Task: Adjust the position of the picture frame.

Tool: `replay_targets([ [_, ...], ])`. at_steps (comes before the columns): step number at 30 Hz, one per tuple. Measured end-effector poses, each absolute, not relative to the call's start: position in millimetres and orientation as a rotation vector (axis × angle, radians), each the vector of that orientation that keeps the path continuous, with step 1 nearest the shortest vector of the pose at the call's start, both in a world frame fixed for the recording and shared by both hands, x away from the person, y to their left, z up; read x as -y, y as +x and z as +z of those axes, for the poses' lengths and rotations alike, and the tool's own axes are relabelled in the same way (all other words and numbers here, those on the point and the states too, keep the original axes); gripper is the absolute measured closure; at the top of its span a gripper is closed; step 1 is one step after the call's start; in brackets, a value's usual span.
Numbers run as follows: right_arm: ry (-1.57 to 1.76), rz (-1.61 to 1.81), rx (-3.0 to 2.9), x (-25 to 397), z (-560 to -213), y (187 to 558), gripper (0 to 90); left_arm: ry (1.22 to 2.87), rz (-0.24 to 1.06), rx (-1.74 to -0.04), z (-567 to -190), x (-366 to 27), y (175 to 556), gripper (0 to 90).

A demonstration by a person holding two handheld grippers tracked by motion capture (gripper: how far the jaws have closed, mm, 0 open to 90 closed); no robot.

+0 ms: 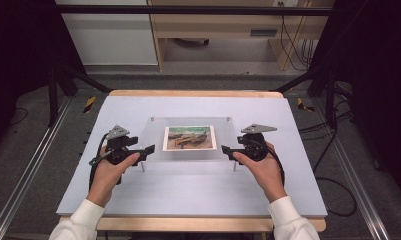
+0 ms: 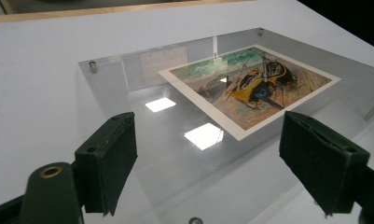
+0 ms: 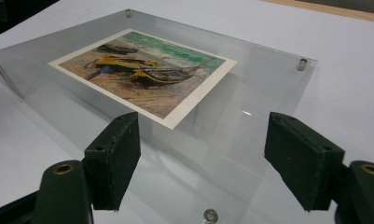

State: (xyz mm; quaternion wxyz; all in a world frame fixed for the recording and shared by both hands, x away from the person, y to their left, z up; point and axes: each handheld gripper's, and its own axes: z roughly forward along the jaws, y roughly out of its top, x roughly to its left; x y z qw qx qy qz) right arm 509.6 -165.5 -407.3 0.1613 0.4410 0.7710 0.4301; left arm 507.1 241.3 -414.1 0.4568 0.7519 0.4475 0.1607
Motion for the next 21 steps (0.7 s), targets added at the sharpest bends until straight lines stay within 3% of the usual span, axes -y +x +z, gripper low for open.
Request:
replay_targets([
  [14, 1.32, 1.196, -2.245, 165, -417, 523, 31.5, 1.858, 0.346, -1.176, -430, -244, 516, 18.4],
  [21, 1.385, 1.195, -2.274, 170, -428, 524, 26.3, 1.871, 0.27, -1.218, -443, -243, 520, 17.1],
])
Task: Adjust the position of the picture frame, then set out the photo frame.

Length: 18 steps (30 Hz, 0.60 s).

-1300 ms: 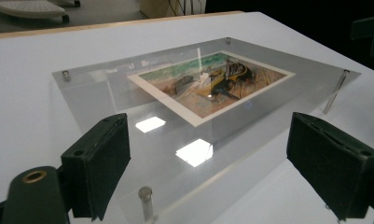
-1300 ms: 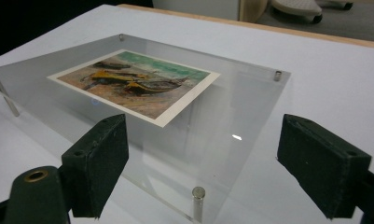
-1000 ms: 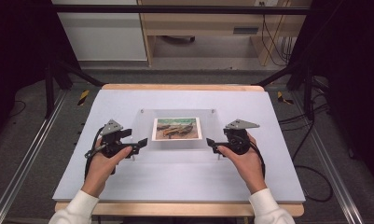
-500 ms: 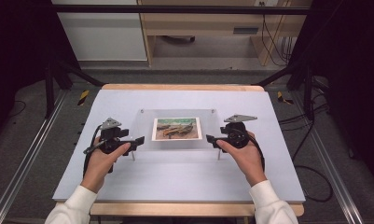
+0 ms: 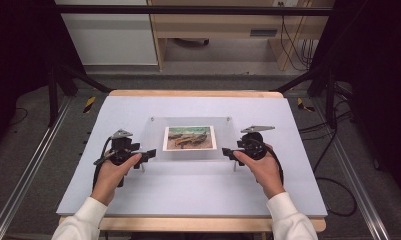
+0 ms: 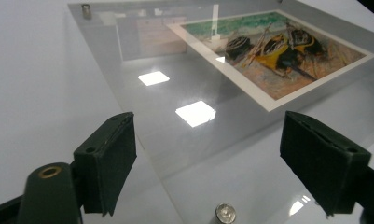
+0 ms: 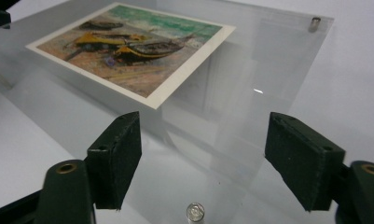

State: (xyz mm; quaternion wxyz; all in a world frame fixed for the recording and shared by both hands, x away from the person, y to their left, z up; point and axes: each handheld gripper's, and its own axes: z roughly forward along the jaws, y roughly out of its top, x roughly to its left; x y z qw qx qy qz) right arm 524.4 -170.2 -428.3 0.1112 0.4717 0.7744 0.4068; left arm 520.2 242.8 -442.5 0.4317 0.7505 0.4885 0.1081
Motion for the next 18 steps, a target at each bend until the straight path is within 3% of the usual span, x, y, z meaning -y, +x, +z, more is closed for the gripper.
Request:
replay_targets([
  [14, 1.506, 1.28, -2.251, 177, -441, 528, 22.2, 1.774, 0.078, -1.277, -453, -249, 522, 14.0],
  [18, 1.555, 1.286, -2.265, 177, -442, 527, 19.2, 1.756, 0.082, -1.29, -454, -248, 521, 14.7],
])
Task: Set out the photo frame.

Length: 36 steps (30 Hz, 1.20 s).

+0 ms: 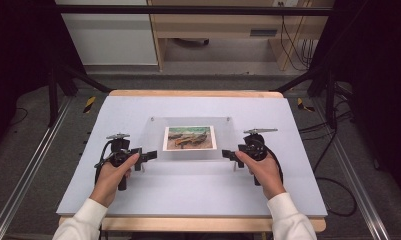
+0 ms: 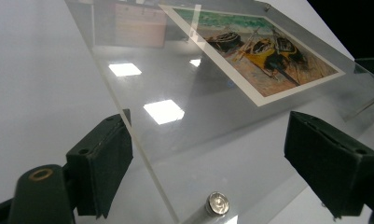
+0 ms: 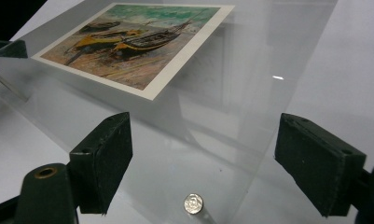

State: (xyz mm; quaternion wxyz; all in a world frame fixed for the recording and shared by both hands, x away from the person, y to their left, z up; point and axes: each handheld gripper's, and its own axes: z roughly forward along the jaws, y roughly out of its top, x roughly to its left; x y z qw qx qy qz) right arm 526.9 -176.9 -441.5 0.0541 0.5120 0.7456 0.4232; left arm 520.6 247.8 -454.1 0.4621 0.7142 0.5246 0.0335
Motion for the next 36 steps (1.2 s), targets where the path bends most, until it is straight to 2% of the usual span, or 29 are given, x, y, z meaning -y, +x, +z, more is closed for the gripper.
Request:
replay_targets([
  [4, 1.587, 1.291, -2.277, 178, -442, 527, 17.8, 1.736, 0.012, -1.291, -458, -246, 522, 14.2],
  [17, 1.66, 1.39, -2.275, 179, -450, 527, 17.1, 1.734, 0.014, -1.274, -459, -247, 523, 14.8],
  [27, 1.646, 1.418, -2.232, 181, -452, 519, 19.8, 1.729, 0.03, -1.258, -460, -248, 520, 18.0],
  [34, 1.563, 1.388, -2.227, 180, -448, 509, 22.6, 1.773, 0.095, -1.222, -454, -246, 509, 19.8],
  [36, 1.519, 1.381, -2.224, 180, -447, 504, 24.0, 1.767, 0.106, -1.206, -453, -250, 503, 23.9],
])
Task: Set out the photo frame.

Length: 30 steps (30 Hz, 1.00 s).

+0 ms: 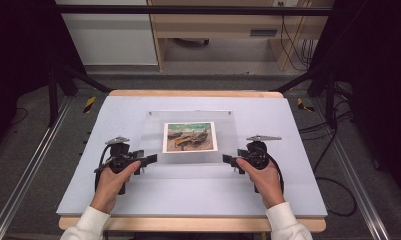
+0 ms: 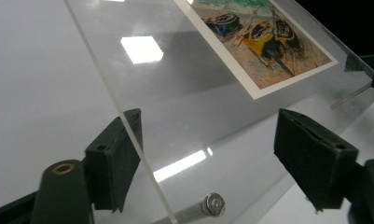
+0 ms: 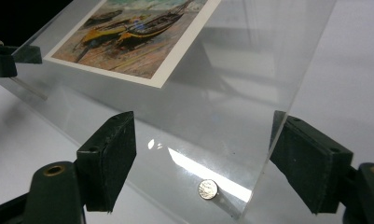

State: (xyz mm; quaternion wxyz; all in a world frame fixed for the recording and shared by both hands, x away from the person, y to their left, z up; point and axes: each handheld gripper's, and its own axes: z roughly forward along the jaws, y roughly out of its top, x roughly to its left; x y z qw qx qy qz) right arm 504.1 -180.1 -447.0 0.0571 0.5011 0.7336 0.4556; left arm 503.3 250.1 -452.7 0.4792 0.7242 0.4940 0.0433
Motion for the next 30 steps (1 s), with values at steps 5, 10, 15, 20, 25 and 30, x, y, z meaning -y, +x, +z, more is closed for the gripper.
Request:
replay_targets([
  [5, 1.473, 1.362, -2.227, 180, -445, 495, 26.7, 1.778, 0.141, -1.196, -450, -250, 494, 26.9],
  [10, 1.432, 1.333, -2.224, 179, -443, 484, 30.3, 1.788, 0.172, -1.189, -449, -250, 484, 29.5],
  [15, 1.409, 1.312, -2.21, 179, -442, 477, 33.0, 1.791, 0.197, -1.186, -448, -249, 477, 31.3],
  [20, 1.387, 1.299, -2.208, 179, -442, 472, 35.3, 1.795, 0.21, -1.178, -448, -250, 473, 33.4],
  [25, 1.37, 1.3, -2.205, 180, -442, 470, 36.7, 1.799, 0.215, -1.176, -448, -250, 470, 34.4],
  [30, 1.355, 1.291, -2.201, 180, -442, 467, 38.1, 1.802, 0.223, -1.173, -448, -251, 466, 36.1],
])
